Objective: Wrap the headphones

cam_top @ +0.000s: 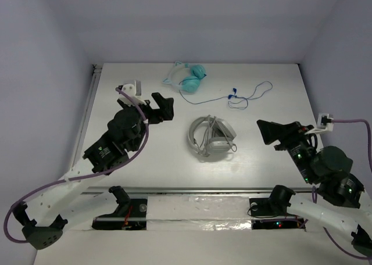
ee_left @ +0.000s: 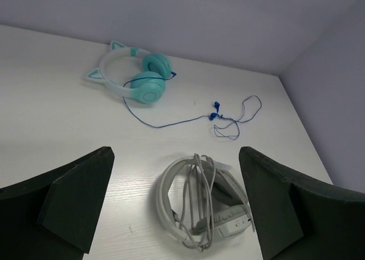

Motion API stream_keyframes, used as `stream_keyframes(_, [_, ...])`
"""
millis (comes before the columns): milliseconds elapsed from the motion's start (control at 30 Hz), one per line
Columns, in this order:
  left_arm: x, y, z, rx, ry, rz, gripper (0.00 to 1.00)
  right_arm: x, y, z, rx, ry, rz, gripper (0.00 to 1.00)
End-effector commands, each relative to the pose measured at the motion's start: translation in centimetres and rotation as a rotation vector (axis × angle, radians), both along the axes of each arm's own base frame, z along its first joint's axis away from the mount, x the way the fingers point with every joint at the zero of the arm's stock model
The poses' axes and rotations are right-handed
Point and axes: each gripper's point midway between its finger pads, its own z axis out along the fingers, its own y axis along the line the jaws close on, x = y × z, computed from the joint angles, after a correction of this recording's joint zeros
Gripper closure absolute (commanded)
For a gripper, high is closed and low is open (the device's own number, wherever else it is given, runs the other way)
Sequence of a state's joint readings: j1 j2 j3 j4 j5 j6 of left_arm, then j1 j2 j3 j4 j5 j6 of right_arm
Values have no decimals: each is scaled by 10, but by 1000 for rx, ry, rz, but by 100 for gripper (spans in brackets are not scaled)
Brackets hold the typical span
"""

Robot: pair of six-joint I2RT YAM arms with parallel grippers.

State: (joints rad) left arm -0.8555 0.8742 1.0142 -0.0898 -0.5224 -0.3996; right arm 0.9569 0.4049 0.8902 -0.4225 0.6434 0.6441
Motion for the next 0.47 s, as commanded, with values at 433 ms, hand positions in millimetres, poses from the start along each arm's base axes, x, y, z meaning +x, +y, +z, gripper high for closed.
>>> stream_keyframes(433, [-21,42,1,11,-45,59,6,-12,-18,13,23,10,-7,7])
